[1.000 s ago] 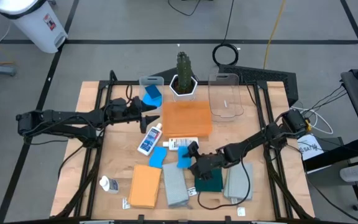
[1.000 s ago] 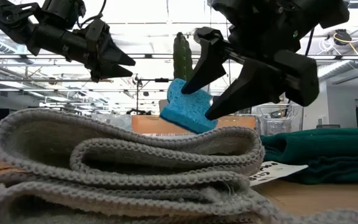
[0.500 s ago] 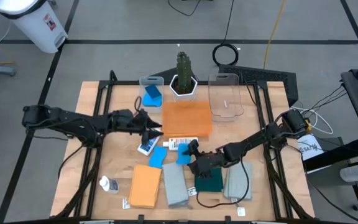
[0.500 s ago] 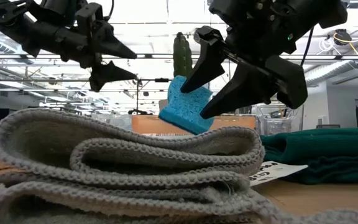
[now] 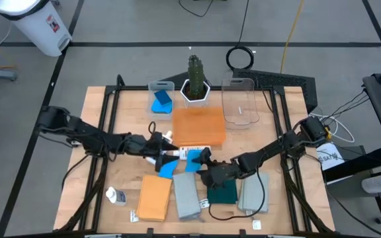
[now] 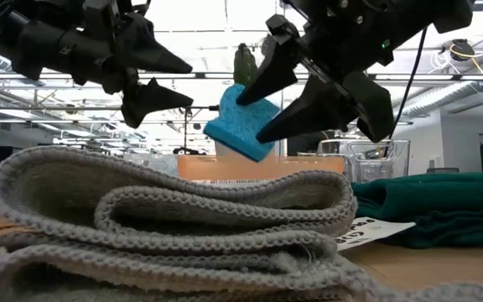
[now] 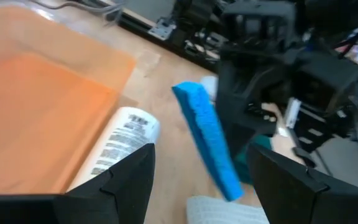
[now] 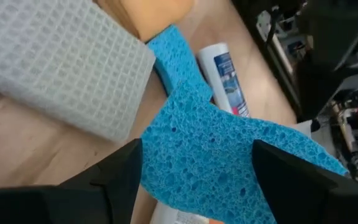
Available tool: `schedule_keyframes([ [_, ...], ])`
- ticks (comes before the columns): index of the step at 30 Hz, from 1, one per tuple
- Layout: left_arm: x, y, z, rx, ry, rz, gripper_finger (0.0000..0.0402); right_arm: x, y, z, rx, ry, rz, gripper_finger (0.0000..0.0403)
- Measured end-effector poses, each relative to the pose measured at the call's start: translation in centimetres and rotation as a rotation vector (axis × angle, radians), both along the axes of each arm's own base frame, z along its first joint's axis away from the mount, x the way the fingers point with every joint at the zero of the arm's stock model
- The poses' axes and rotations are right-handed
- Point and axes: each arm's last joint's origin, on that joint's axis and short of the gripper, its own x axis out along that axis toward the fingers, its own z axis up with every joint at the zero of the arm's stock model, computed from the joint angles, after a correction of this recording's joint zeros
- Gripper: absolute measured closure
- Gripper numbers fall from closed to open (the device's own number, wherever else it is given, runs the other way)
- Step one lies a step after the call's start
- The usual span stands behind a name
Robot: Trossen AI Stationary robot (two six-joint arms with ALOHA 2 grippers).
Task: Pick & Place Kitchen Items
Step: Put the blue sponge into the white bin
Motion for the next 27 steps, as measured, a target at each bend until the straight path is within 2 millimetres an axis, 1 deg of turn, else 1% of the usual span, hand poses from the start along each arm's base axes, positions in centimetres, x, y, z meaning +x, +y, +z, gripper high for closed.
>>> schedule_keyframes([
  [4, 0.2, -0.3, -0.4, 0.007, 0.007, 0.027, 0.0144, 0.2, 0.0, 0.5, -0.04, -0.054, -0.025, 0.0133],
  [11, 0.6, -1.6, -0.1, 0.005, -0.096, -0.033, 0.0144, 0.4, 0.0, 0.8, -0.093, -0.089, -0.037, 0.0135],
  [16, 1.7, -2.4, 0.2, 0.033, -0.102, -0.062, 0.0144, 0.6, 0.0, 1.2, -0.091, -0.122, -0.033, 0.0136],
  [21, 3.3, -3.2, 0.1, 0.088, -0.035, -0.081, 0.0144, 0.6, 0.1, 1.4, -0.111, -0.137, -0.024, 0.0136],
  [27, 4.8, -3.3, 0.2, 0.137, 0.065, -0.017, 0.0144, 0.7, 0.1, 1.6, -0.104, -0.162, -0.025, 0.0136],
])
